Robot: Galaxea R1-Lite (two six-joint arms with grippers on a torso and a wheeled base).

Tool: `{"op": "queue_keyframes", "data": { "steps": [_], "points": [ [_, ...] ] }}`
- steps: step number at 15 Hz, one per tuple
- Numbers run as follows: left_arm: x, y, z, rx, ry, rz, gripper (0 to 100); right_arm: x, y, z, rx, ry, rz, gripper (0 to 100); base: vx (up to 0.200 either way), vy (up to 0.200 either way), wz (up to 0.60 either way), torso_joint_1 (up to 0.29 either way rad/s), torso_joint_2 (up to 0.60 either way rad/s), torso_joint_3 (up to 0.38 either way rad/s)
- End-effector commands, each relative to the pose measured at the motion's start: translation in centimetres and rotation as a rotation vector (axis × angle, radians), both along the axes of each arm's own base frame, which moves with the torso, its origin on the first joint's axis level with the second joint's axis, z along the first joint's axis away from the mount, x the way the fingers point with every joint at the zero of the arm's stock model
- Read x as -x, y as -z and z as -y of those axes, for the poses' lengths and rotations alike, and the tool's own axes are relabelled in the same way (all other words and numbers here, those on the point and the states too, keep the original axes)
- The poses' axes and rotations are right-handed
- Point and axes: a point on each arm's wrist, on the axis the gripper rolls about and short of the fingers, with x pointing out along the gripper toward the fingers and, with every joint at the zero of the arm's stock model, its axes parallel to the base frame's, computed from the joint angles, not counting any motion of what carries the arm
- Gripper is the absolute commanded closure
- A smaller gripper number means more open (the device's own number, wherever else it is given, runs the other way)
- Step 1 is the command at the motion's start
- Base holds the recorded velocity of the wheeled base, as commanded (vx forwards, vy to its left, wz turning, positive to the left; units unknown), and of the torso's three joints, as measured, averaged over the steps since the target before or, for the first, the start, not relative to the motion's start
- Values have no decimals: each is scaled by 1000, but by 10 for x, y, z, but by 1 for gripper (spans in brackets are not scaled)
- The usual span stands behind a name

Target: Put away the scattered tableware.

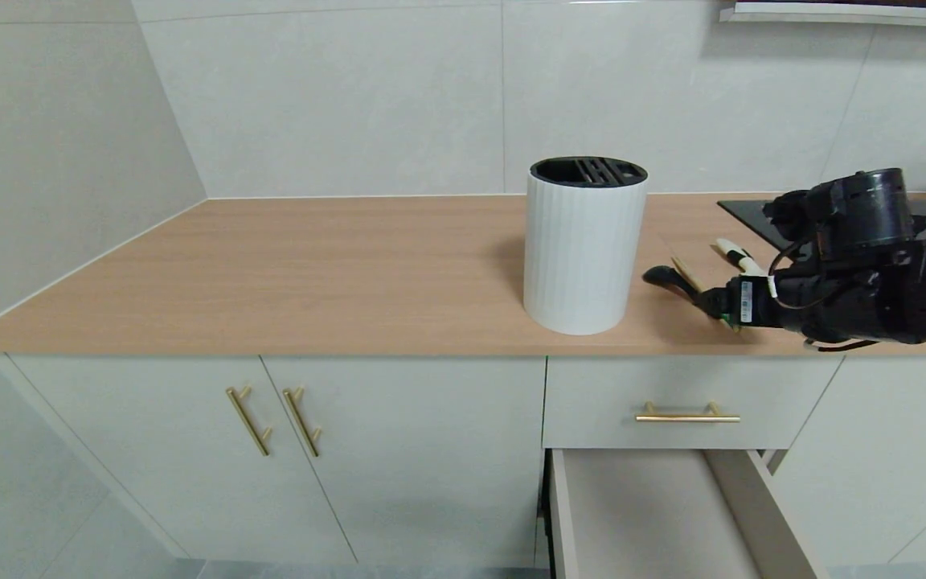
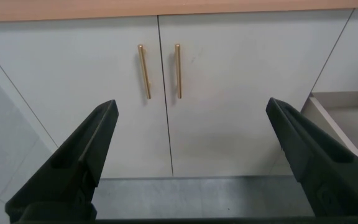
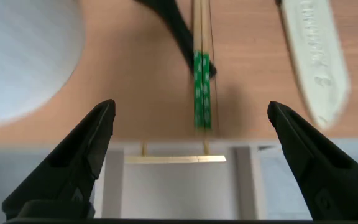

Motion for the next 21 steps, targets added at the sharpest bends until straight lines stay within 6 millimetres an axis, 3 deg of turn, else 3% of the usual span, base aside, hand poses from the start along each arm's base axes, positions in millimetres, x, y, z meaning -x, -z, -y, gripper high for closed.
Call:
{"op": "queue_keyframes", "data": {
  "steps": [1,7,13,14,21],
  "points": [
    [0,0,0,0,0,-1,0,-20,23,-3,8,12,-45,0,0,0,0,0,0,0],
    [0,0,0,0,0,-1,0,-35,33,2,7,38,-40,0,0,0,0,0,0,0],
    [0,0,0,0,0,-1,0,-36,36,3,8,39,-46,0,0,0,0,0,0,0],
    [0,0,0,0,0,-1,0,-36,36,3,9,39,-48,100,0,0,0,0,0,0],
    [0,0,0,0,0,-1,0,-34,32,4,8,40,-39,100,0,0,0,0,0,0]
  ]
}}
